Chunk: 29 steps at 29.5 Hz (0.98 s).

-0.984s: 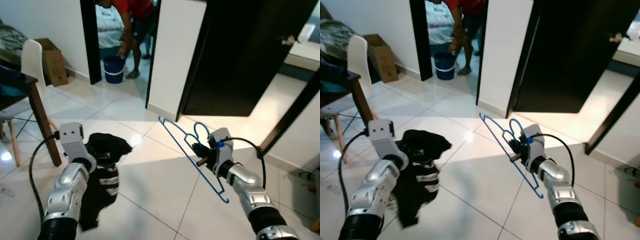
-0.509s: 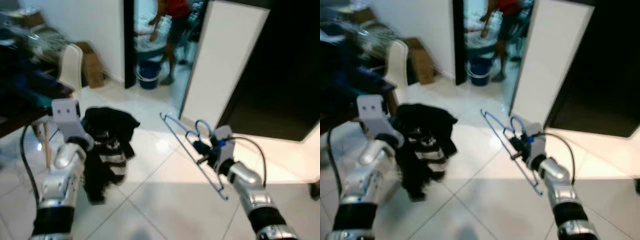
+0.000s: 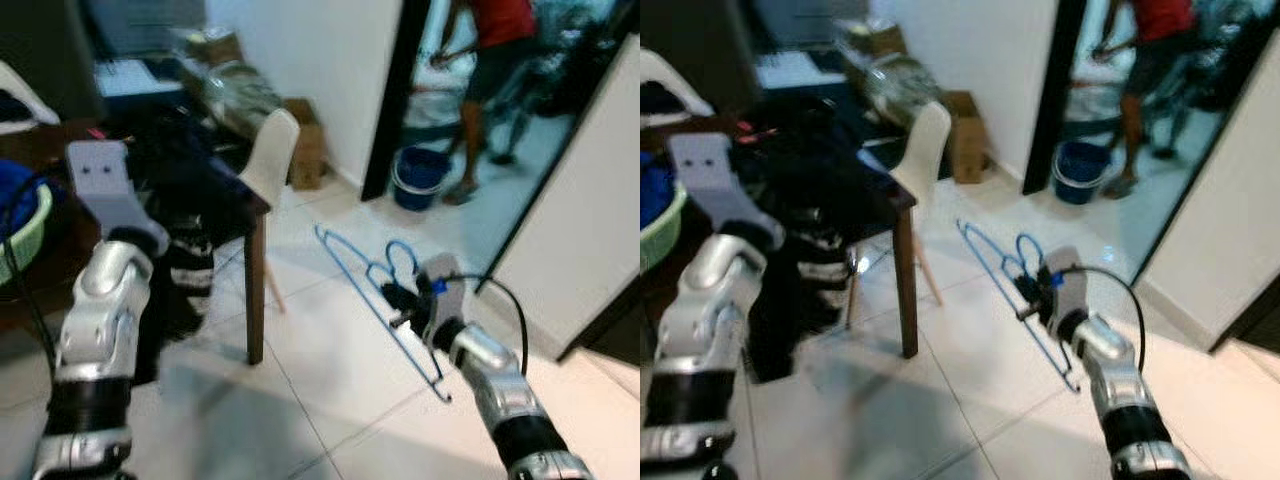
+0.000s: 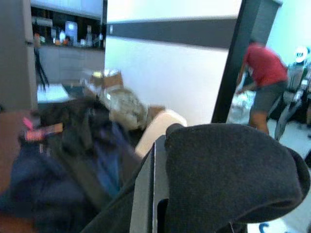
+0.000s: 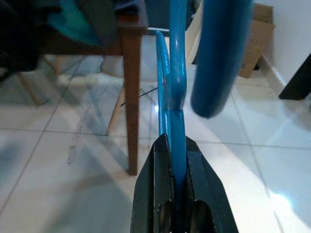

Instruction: Hang hanger

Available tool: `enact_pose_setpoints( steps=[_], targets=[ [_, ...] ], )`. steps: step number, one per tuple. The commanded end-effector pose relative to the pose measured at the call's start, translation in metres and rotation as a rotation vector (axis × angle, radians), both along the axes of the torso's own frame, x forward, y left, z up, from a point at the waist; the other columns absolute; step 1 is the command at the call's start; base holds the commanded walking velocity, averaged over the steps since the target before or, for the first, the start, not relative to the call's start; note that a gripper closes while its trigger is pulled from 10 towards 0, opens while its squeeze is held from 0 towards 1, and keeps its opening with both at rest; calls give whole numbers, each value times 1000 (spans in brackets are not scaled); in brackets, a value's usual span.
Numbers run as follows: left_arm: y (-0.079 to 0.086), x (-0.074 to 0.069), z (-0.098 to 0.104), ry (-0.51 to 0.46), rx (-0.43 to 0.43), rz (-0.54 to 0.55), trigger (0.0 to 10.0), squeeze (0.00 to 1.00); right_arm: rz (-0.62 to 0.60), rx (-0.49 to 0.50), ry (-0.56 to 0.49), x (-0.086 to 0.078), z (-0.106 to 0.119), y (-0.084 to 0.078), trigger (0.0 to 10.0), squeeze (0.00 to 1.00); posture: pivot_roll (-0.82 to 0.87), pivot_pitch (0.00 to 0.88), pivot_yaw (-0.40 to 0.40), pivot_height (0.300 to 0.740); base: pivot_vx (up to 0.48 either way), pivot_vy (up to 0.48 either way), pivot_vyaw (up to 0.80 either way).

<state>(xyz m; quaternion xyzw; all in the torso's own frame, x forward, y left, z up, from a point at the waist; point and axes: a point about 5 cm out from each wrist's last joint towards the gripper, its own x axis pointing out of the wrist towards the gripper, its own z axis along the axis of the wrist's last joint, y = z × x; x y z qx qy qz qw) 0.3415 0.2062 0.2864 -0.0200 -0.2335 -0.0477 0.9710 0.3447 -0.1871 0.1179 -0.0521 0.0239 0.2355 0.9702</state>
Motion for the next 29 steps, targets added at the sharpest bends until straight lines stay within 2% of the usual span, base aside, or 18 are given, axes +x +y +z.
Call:
enact_pose_setpoints(
  steps=[1,6,8,11,12,13,14,17,19,20,21,22,23,26,28,29],
  targets=[
    [-6,2,18,-61,37,-56,10000,0,-13,17,14,0,-1,-2,10000,0,36,44,-102,740,480,0,-800],
    [-12,2,33,-105,62,-87,10000,0,-12,16,7,0,0,-1,10000,0,35,43,-101,740,480,0,-800],
    [-10,-1,54,-170,63,-73,10000,0,-16,25,-1,0,0,-2,10000,0,38,44,-101,740,480,0,0],
    [-7,-3,66,-203,65,-48,10000,0,-16,28,-2,-1,1,-2,10000,0,38,44,-101,740,480,0,0],
    [0,-5,80,-241,61,-14,10000,0,-16,29,-3,-1,0,-1,10000,0,44,43,-101,740,480,0,0],
    [0,-5,80,-241,61,-14,10000,0,-16,29,-3,-1,0,-1,10000,0,44,43,-101,740,480,0,0],
    [8,-6,91,-267,60,24,10000,0,-15,29,-2,-1,0,-1,10000,0,46,42,-99,740,480,0,0],
    [18,-6,98,-282,56,55,10000,0,-15,29,-1,-1,0,-1,10000,0,47,42,-98,740,480,0,0],
    [39,-6,103,-280,51,132,10000,0,-18,32,-1,-1,0,0,10000,0,43,45,-90,740,480,0,0],
    [39,-6,103,-280,51,132,10000,0,-18,32,-1,-1,0,0,10000,0,43,45,-90,740,480,0,0],
    [60,-6,98,-242,27,264,10000,0,-20,35,-3,-2,0,-1,10000,0,42,45,-89,740,480,0,0],
    [60,-6,98,-242,27,264,10000,0,-20,35,-3,-2,0,-1,10000,0,42,45,-89,740,480,0,0],
    [67,-6,96,-224,17,319,10000,0,-21,36,-4,-2,0,-1,10000,0,42,45,-89,740,480,0,0],
    [102,-6,64,-75,-73,538,10000,0,-23,38,-3,-2,-1,-1,10000,0,44,47,-92,740,450,0,0],
    [107,-6,57,-49,-83,572,10000,0,-23,38,-3,-2,-1,-1,10000,0,44,47,-92,740,435,0,0],
    [117,-2,36,42,-116,612,10000,0,-21,35,-1,-2,-1,-1,10000,0,47,46,-101,740,0,0,0]
  ],
)
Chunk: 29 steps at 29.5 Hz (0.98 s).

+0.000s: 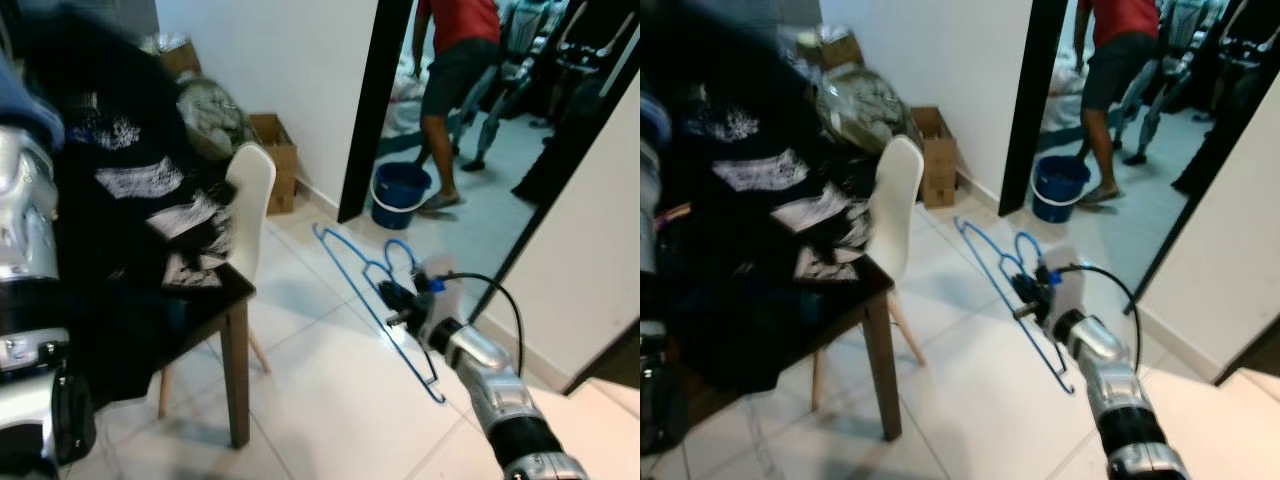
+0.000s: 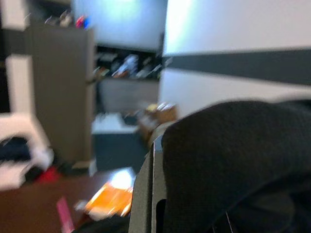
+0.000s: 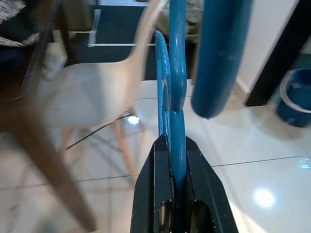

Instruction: Hang hanger

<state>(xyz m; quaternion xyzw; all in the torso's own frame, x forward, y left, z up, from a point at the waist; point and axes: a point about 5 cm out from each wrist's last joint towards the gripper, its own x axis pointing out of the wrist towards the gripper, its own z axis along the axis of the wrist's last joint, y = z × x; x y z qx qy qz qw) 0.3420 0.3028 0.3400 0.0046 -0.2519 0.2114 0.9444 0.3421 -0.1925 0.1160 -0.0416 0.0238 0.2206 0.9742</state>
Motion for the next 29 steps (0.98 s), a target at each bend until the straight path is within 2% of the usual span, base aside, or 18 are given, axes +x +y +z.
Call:
enact_pose_setpoints(
  steps=[1,2,3,4,5,8,12,13,14,16,18,20,23,24,25,27,28,29],
  targets=[
    [20,-3,-18,71,-61,90,10000,0,11,15,-4,0,1,4,10000,0,47,46,-101,740,0,0,0],
    [27,0,-37,148,-100,115,10000,0,12,13,-2,0,1,4,10000,0,47,46,-101,740,0,0,0],
    [27,0,-37,148,-100,115,10000,0,12,13,-2,0,1,4,10000,0,47,46,-101,740,0,0,0],
    [34,1,-59,219,-152,143,10000,0,13,12,0,0,1,4,10000,0,47,45,-101,740,0,0,0],
    [34,1,-59,219,-152,143,10000,0,13,12,0,0,1,4,10000,0,47,45,-101,740,0,0,0],
    [35,2,-115,421,-241,168,10000,0,12,13,5,0,0,3,10000,0,47,42,-97,740,0,0,0],
    [29,4,-132,467,-270,153,10000,0,13,13,6,0,0,3,10000,0,46,42,-98,740,0,0,0],
    [18,8,-141,501,-273,95,10000,0,23,12,-2,-1,0,4,10000,0,45,43,-98,740,0,0,650],
    [18,8,-141,501,-273,95,10000,0,23,12,-2,-1,0,4,10000,0,45,43,-98,740,0,0,650],
    [-5,15,-148,531,-234,-19,10000,0,51,7,-13,-2,1,6,10000,0,43,48,-99,740,0,0,800],
    [-15,18,-147,529,-202,-74,10000,0,59,5,-16,-3,2,6,10000,0,44,50,-99,740,0,0,800],
    [-15,18,-147,529,-202,-74,10000,0,59,5,-16,-3,2,6,10000,0,44,50,-99,740,0,0,800],
    [-52,26,-134,503,-23,-303,10000,0,64,8,-16,-3,2,7,10000,0,45,54,-97,740,0,0,800],
    [-52,26,-134,503,-23,-303,10000,0,64,8,-16,-3,2,7,10000,0,45,54,-97,740,0,0,800],
    [-66,27,-130,504,54,-381,10000,0,64,10,-16,-3,2,7,10000,0,46,57,-94,740,0,0,800],
    [-66,27,-130,504,54,-381,10000,0,64,10,-16,-3,2,7,10000,0,46,57,-94,740,0,0,800],
    [-78,26,-127,510,134,-439,10000,0,62,13,-16,-3,2,7,10000,0,45,59,-92,740,0,0,800],
    [-78,26,-127,510,134,-439,10000,0,62,13,-16,-3,2,7,10000,0,45,59,-92,740,0,0,800]
  ],
)
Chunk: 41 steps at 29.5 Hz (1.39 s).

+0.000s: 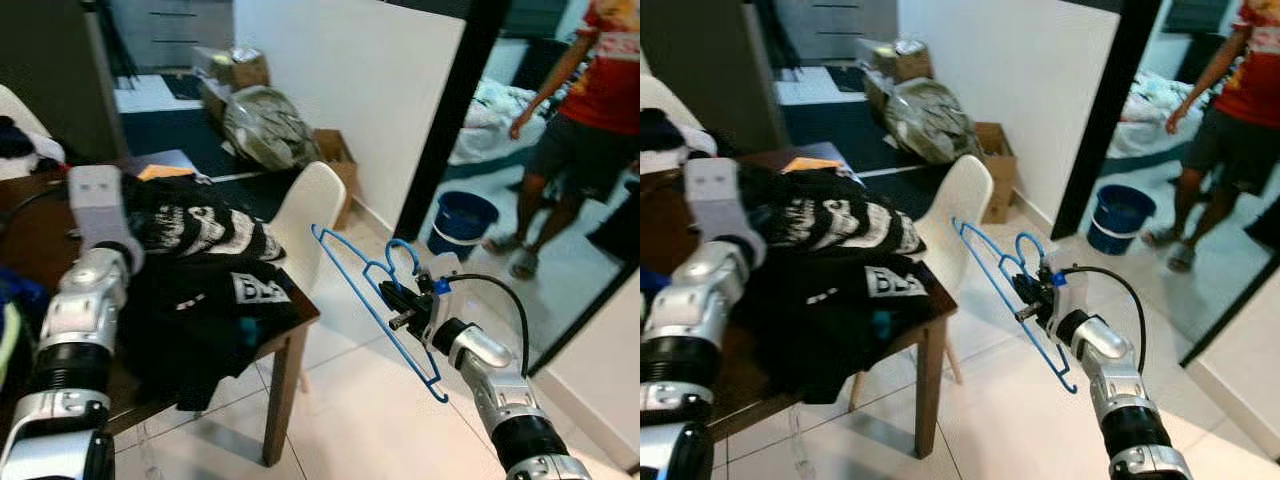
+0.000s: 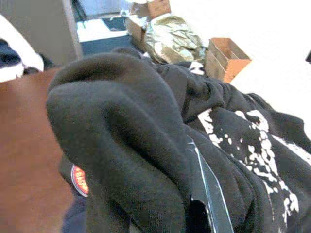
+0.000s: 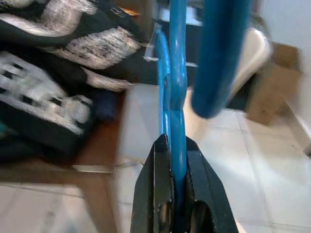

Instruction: Hang hanger

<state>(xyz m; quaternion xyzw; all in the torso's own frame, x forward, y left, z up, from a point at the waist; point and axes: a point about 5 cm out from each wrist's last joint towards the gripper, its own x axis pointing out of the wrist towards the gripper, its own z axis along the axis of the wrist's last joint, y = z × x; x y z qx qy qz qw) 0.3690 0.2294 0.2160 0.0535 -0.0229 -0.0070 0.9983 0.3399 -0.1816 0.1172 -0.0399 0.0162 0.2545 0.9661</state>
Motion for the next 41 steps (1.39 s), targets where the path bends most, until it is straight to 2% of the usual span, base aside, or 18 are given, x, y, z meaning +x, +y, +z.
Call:
enact_pose_setpoints(
  steps=[1,4,5,6,8,10,15,19,20,24,26,28,30,34,35,38,40,41],
  targets=[
    [-12,-2,0,12,94,-76,10000,0,-11,9,-4,-1,1,-4,10000,0,48,60,-92,740,0,0,800],
    [-16,-3,3,3,163,-107,10000,0,-23,9,-1,0,1,-4,10000,0,49,61,-91,740,0,0,800],
    [-17,-4,7,-5,189,-112,10000,1000,-33,15,4,1,1,-5,10000,0,49,61,-89,740,0,0,0],
    [-17,-5,10,-9,256,-122,10000,1000,-40,20,8,1,1,-5,10000,0,50,61,-90,740,0,0,0],
    [-17,-6,13,-10,298,-127,10000,1000,-43,23,9,2,1,-5,10000,0,50,61,-90,740,0,0,0],
    [-17,-9,12,32,458,-166,10000,1000,-42,25,11,2,1,-5,10000,0,51,62,-89,740,0,0,0],
    [-7,-15,17,83,627,-156,10000,1000,-42,27,11,2,1,-4,10000,0,54,61,-88,740,0,0,0],
    [-1,-17,25,78,650,-110,10000,1000,-41,30,10,1,1,-4,10000,0,54,62,-86,740,0,0,0],
    [4,-18,31,80,690,-70,10000,1000,-39,31,7,1,2,-4,10000,0,53,64,-86,740,0,0,0],
    [6,-24,34,129,723,-89,10000,1000,-37,34,1,1,2,-4,10000,0,53,64,-86,740,0,0,600],
    [3,-39,39,203,818,-192,10000,1000,-31,35,-7,0,3,-3,10000,0,57,65,-87,740,0,0,800],
    [3,-39,39,203,818,-192,10000,1000,-31,35,-7,0,3,-3,10000,0,57,65,-87,740,0,0,800],
    [-4,-51,50,198,823,-295,10000,937,-30,34,-11,0,4,-3,10000,0,58,64,-87,740,0,0,800],
    [-11,-56,57,171,791,-349,10000,937,-30,35,-12,0,4,-3,10000,0,62,65,-88,740,0,0,800],
    [-18,-61,69,126,773,-397,10000,0,-32,38,-14,0,4,-4,10000,0,63,64,-89,740,0,0,800],
    [-23,-64,82,60,742,-416,10000,0,-35,39,-15,0,4,-4,10000,0,65,65,-88,740,0,0,800],
    [-27,-64,113,-161,633,-384,10000,0,-44,43,-18,1,5,-5,10000,0,69,64,-89,740,0,0,800],
    [-27,-64,113,-161,633,-384,10000,0,-44,43,-18,1,5,-5,10000,0,69,64,-89,740,0,0,800]
  ],
)
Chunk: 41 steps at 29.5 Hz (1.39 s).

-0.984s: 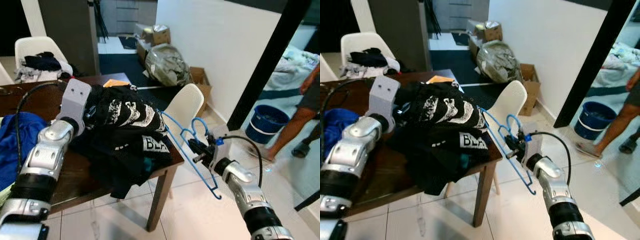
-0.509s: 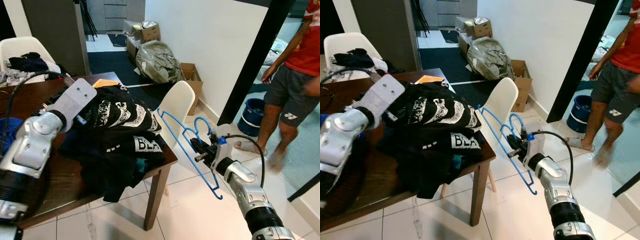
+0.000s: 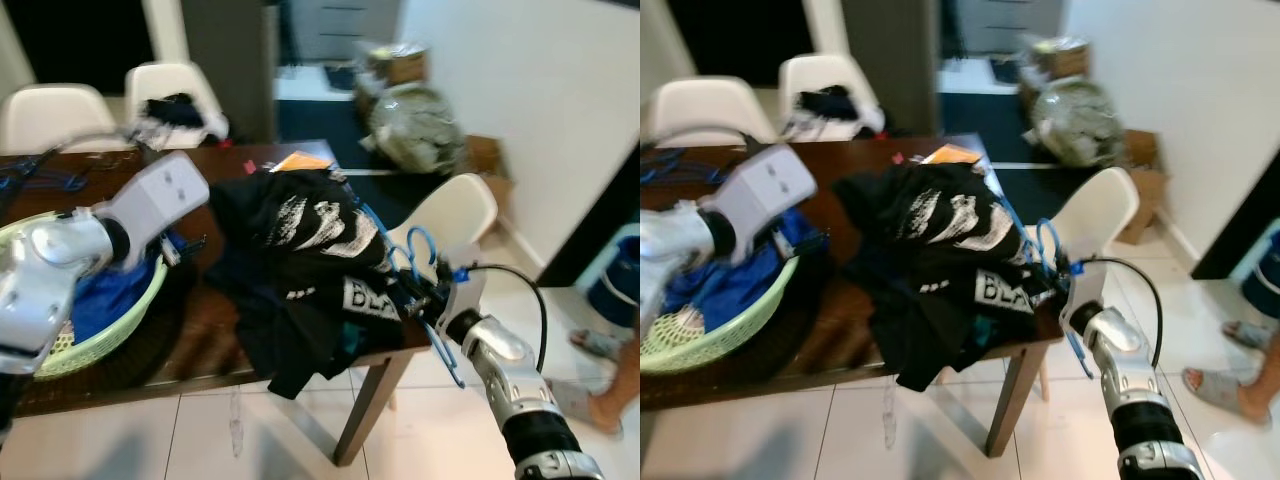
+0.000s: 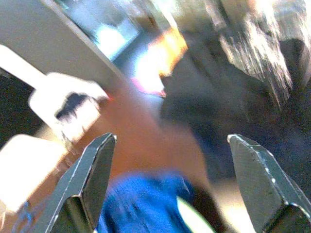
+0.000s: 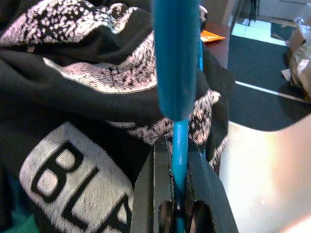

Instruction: Hang hanger

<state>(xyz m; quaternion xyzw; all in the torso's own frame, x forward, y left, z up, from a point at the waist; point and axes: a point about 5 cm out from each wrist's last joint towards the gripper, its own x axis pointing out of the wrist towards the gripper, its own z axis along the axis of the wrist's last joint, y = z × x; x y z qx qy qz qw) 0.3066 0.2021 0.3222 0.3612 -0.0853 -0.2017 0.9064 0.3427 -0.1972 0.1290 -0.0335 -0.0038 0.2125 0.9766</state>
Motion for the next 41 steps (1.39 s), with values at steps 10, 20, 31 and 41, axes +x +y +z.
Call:
enact_pose_setpoints(
  steps=[10,20,31,41],
  targets=[
    [35,7,25,-363,-607,262,10000,0,29,21,23,-1,-8,10,10000,0,71,55,-84,740,0,0,800],
    [126,4,-74,-142,-583,909,10000,0,13,34,33,0,-8,9,10000,0,74,50,-86,740,0,0,80],
    [145,17,-121,-51,-515,910,10000,0,10,27,30,0,-5,8,10000,0,48,81,-97,740,0,0,0],
    [133,38,-108,-83,-272,807,10000,0,9,16,29,-3,-1,0,10000,0,14,130,-139,740,0,0,0]
  ],
)
